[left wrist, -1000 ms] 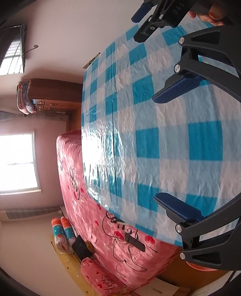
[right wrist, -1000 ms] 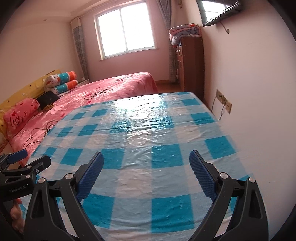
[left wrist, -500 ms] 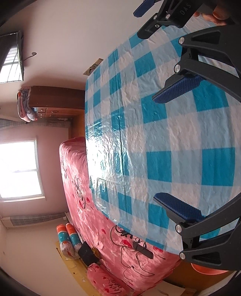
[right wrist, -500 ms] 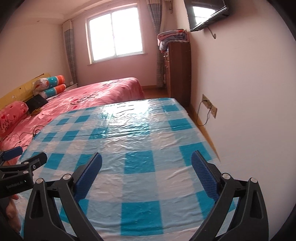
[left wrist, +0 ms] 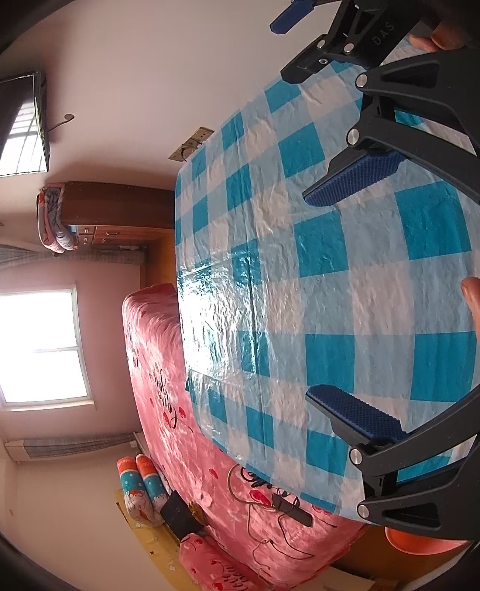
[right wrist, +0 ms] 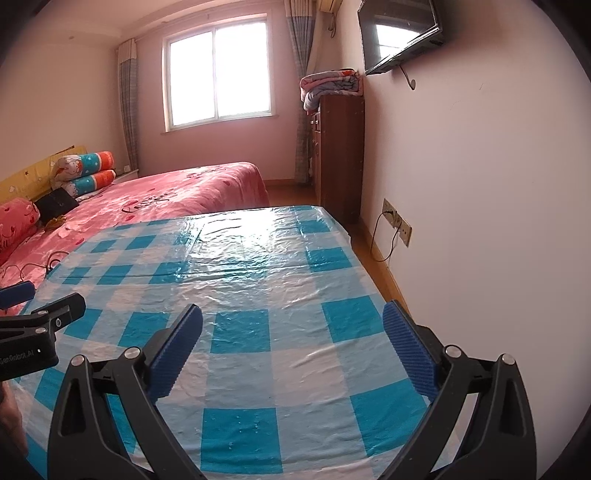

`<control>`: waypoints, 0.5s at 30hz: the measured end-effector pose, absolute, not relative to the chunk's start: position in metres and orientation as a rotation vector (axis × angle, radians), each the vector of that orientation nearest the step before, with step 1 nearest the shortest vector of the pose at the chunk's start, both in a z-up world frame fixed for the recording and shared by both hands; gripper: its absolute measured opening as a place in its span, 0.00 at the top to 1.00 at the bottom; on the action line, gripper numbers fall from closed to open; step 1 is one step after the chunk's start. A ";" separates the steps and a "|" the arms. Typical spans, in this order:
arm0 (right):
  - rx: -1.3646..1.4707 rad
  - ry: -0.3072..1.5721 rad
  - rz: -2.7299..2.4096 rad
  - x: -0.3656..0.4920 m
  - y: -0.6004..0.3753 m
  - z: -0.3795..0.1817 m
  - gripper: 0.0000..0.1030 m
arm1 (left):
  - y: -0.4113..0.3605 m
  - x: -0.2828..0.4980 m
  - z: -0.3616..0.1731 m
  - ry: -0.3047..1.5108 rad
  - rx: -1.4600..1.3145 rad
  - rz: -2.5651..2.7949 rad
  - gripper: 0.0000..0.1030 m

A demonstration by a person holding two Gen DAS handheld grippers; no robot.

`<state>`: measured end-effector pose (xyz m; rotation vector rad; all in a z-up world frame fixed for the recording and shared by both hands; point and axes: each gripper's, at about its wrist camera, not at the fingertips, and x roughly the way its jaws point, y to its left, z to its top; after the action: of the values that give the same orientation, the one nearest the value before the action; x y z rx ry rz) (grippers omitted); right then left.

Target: Collect trash

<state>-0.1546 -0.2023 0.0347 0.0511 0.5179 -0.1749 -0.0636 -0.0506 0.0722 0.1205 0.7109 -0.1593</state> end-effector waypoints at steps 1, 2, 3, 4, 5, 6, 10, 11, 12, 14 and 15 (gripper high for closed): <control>0.050 0.516 -0.175 -0.155 -0.201 0.035 0.04 | -0.050 -0.064 0.072 0.710 0.114 -0.158 0.07; 0.047 0.514 -0.175 -0.155 -0.199 0.036 0.04 | -0.050 -0.063 0.072 0.710 0.107 -0.160 0.07; 0.042 0.512 -0.176 -0.155 -0.198 0.036 0.04 | -0.049 -0.064 0.071 0.711 0.099 -0.162 0.07; 0.041 0.512 -0.174 -0.154 -0.200 0.037 0.04 | -0.049 -0.064 0.071 0.710 0.094 -0.161 0.07; 0.037 0.510 -0.171 -0.153 -0.198 0.037 0.04 | -0.048 -0.065 0.071 0.707 0.093 -0.154 0.07; 0.037 0.510 -0.168 -0.152 -0.200 0.036 0.04 | -0.048 -0.065 0.070 0.704 0.094 -0.150 0.07; 0.037 0.514 -0.161 -0.152 -0.198 0.034 0.04 | -0.048 -0.065 0.070 0.698 0.091 -0.142 0.07; 0.038 0.515 -0.160 -0.150 -0.199 0.033 0.04 | -0.047 -0.065 0.070 0.694 0.088 -0.140 0.07; 0.039 0.516 -0.159 -0.150 -0.199 0.033 0.04 | -0.046 -0.065 0.070 0.691 0.086 -0.139 0.07; 0.040 0.515 -0.156 -0.150 -0.199 0.033 0.04 | -0.045 -0.065 0.070 0.688 0.084 -0.136 0.07; 0.040 0.514 -0.154 -0.150 -0.199 0.034 0.04 | -0.045 -0.065 0.070 0.689 0.083 -0.136 0.07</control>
<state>-0.1505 -0.1991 0.0335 0.0396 0.5142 -0.1541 -0.0651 -0.0446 0.0700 0.0826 0.6891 -0.1358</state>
